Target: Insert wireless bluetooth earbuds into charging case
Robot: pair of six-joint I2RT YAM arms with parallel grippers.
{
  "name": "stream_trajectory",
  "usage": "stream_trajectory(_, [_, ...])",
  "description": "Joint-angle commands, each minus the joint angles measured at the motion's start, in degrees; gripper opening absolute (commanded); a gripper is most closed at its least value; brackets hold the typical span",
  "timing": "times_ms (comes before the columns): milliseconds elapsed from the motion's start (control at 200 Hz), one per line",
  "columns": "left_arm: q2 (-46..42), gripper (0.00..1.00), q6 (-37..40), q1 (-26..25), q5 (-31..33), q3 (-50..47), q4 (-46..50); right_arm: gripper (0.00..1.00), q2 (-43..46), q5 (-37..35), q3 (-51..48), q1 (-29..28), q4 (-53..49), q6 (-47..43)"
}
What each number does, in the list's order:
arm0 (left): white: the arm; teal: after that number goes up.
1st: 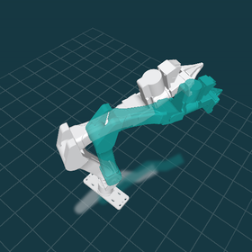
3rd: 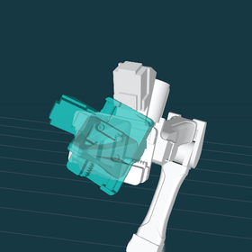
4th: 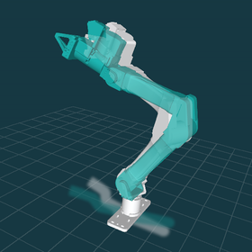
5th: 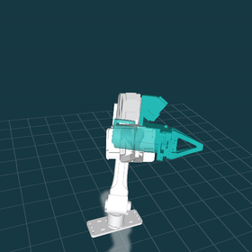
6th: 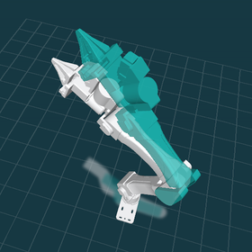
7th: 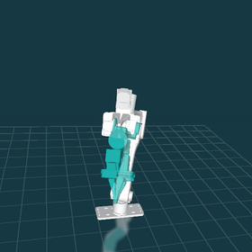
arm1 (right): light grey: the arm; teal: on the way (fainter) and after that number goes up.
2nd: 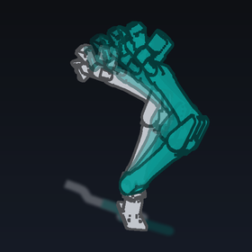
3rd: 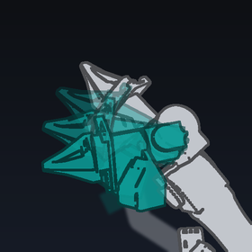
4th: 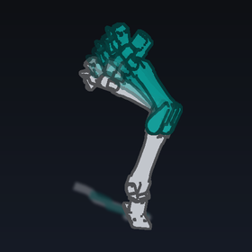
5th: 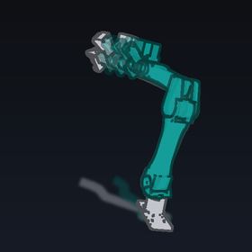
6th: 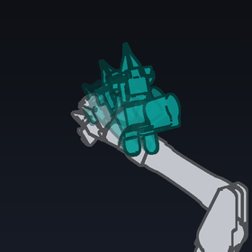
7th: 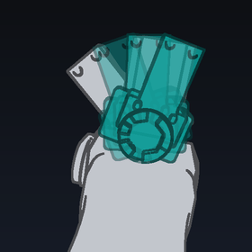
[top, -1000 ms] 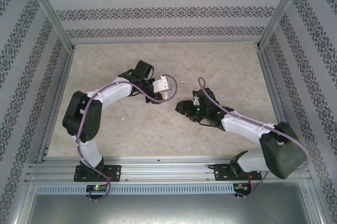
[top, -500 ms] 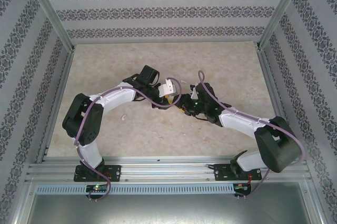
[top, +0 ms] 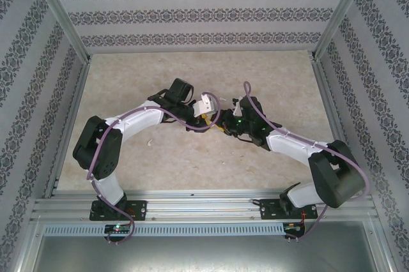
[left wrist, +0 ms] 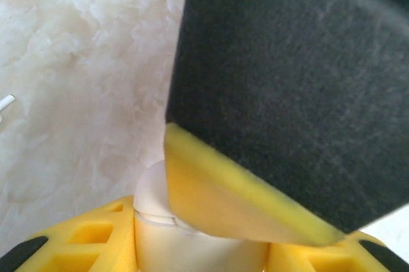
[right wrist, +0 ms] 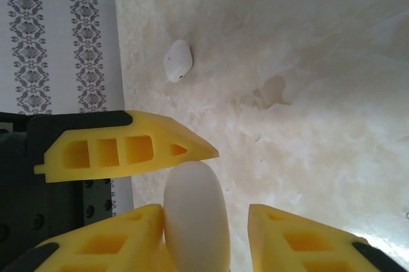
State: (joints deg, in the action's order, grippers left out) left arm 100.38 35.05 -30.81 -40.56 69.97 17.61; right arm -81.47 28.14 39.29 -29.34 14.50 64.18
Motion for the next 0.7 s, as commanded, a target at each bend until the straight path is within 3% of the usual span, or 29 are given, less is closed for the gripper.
stream_trajectory(0, [-1.9, 0.35, -1.6, -0.8, -3.0, 0.1, -2.4, 0.34, -1.2, 2.2, 1.3, 0.4, 1.6, 0.3])
stream_trajectory(135, [-1.3, 0.35, -2.2, -0.8, -3.1, 0.9, -2.3, 0.27, -1.5, 3.0, 1.9, -0.1, 0.7, -0.4])
stream_trajectory(350, [-1.2, 0.35, -3.9, -1.3, -3.3, 2.0, -2.1, 0.22, -1.9, -0.5, 7.2, -2.4, -12.7, -8.4])
stream_trajectory(490, [-1.2, 0.37, -6.1, -1.4, -2.6, 2.9, -1.9, 0.15, -2.4, -1.1, 8.8, -3.3, -15.5, -10.5])
stream_trajectory(694, [-2.3, 0.62, -9.2, -1.4, -1.9, 3.1, -1.8, 0.08, -0.9, -1.3, 12.8, -3.1, -24.0, -17.3])
